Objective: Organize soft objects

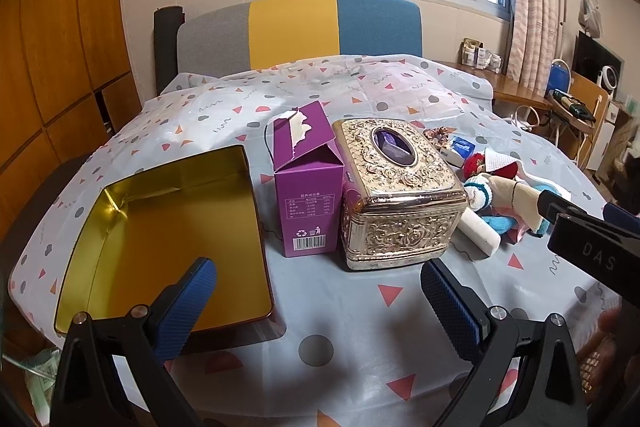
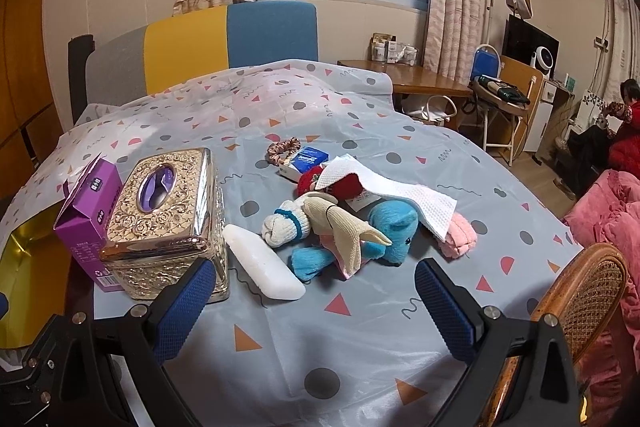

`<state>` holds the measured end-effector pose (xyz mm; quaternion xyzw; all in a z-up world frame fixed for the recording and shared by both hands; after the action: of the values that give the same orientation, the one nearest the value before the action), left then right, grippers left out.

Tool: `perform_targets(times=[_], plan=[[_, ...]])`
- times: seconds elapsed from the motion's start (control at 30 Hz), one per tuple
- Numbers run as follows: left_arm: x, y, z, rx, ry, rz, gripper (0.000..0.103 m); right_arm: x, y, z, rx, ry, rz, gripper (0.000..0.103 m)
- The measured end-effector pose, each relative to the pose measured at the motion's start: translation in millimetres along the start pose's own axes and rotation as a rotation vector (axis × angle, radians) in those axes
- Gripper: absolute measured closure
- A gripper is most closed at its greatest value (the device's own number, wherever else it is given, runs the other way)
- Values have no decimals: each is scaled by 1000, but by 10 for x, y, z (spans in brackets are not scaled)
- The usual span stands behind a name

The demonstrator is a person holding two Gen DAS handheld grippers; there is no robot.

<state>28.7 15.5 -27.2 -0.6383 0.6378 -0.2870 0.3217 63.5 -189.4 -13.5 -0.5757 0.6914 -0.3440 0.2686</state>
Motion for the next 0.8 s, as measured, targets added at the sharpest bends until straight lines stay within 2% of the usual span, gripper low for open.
perform_targets(times=[0.53,0.6,0.7,0.8], plan=[[94,16,53,-24,27,29,0,223,-40,16,6,28,32,1],[128,21,73,-33,65,30,0,277,-57,30,6,32,35,1],[235,42,132,-68,195,30,0,398,-95,58,4,32,50,1],[466,76,212,-124,278,107,0,585,-147,119,-10,23,87,1]])
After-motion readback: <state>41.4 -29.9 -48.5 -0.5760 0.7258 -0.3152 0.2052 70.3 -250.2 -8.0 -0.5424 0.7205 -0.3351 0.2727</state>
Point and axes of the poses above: each gripper's, at about its wrist camera, not at the fingertips, and z roughly the way its jaws point, x to its right, y to its underside, the point moved 5 cm from there along z, roughly the way its jaws point, and after that the axes turned 1 degree about -y, right-handed, at the moved point
